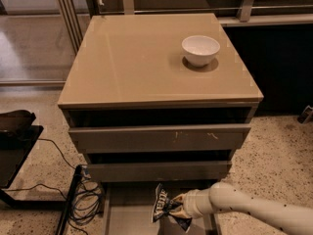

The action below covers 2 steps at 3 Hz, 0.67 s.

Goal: Pick blue chip bag from bottom drawer and place on counter

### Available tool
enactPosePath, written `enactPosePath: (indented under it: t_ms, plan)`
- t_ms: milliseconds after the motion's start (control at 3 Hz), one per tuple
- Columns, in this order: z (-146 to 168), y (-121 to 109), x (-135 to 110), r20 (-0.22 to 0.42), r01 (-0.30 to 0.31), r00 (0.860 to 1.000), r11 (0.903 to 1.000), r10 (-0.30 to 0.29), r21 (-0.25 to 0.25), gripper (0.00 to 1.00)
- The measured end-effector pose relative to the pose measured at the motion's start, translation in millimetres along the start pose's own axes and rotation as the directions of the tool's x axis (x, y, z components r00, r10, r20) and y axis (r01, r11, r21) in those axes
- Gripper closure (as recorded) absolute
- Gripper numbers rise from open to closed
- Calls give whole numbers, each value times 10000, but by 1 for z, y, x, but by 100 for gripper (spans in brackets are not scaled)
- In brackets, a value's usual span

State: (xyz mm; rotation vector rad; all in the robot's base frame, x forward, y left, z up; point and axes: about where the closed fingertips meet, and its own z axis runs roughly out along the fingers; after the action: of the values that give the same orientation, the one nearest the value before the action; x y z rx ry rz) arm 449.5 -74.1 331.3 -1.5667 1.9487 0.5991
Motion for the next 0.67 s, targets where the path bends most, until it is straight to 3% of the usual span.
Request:
enactPosePath:
  t_ms: [333,667]
  plan:
    - [-57,-6,-56,-143,823,9966,9950,-816,570,100]
    - [-111,-9,-115,-429,1728,9847,9778,-1688,1185,100]
